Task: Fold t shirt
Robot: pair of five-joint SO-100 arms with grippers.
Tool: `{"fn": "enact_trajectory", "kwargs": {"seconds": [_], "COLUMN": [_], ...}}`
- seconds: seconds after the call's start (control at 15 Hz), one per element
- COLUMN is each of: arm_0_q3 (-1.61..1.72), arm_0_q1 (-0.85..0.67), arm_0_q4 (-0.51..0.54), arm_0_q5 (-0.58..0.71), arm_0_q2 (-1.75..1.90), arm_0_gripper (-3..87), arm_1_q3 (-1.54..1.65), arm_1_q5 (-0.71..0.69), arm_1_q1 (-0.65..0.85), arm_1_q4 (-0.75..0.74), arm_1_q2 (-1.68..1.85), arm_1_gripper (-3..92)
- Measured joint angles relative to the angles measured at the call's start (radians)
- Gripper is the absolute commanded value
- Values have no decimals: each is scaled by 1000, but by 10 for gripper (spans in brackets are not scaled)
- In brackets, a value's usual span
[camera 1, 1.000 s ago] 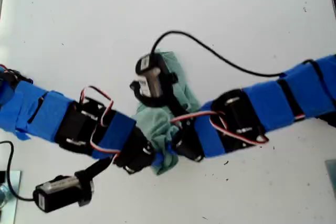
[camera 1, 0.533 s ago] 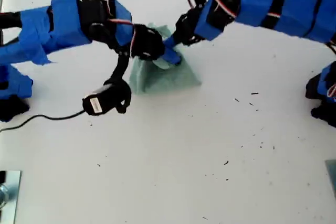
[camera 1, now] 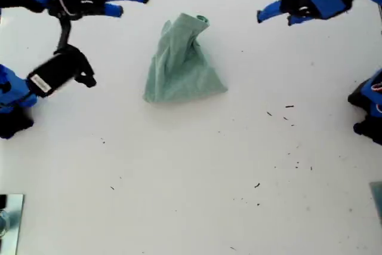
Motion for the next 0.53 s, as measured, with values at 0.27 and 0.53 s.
{"fn": "enact_trajectory", "kwargs": {"seconds": [0.27,0.53], "arm_0_q3": [584,1083], "arm_0_q1": [153,302], "arm_0_q4": [-127,0], "arm_0_q5": [-77,-256], "arm_0_q2": [554,1221], "arm_0_gripper": [167,206], "arm_1_q3": [623,966], "arm_1_q5": [64,230], "arm_1_q1": [-101,-291], "arm_1_q4": [14,95], "arm_1_q2": [799,1173], "arm_1_gripper": [162,143]}}
